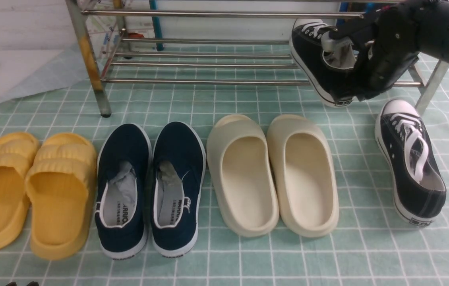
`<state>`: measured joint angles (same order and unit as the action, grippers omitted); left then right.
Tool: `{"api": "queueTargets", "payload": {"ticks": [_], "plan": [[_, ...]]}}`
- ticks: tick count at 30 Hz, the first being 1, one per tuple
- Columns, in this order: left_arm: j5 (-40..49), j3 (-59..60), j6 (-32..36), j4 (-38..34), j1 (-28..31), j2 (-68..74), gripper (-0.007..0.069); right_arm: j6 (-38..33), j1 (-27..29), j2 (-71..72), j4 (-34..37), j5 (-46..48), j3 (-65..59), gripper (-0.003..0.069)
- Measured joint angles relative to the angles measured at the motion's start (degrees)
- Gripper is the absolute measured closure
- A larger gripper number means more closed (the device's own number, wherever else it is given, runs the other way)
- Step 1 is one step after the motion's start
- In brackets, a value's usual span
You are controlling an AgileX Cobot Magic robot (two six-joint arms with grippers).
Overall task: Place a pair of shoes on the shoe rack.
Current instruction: Use the right arm to put a shoe into the shoe rack, then use the right arm to grab the shoe closest to it
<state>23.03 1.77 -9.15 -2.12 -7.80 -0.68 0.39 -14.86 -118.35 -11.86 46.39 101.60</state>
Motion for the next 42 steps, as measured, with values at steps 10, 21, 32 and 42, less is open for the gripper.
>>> {"api": "queueTargets", "payload": {"ticks": [10, 21, 32, 42], "plan": [[0.0, 0.0, 0.0, 0.0, 0.0, 0.0, 0.0386, -0.9, -0.1, 5.6, 1.7, 1.4, -0.1, 0.0661], [0.0, 0.0, 0.0, 0.0, 0.0, 0.0, 0.0386, 4.3, 0.5, 9.7, 3.3, 23.9, -0.2, 0.0491], [0.0, 0.0, 0.0, 0.0, 0.0, 0.0, 0.0386, 6.7, 5.3, 10.9, 5.1, 20.3, -17.9, 0.0095], [0.0, 0.0, 0.0, 0.0, 0.0, 0.0, 0.0386, 6.7, 5.8, 7.1, 8.9, 10.9, -21.9, 0.0325]]}}
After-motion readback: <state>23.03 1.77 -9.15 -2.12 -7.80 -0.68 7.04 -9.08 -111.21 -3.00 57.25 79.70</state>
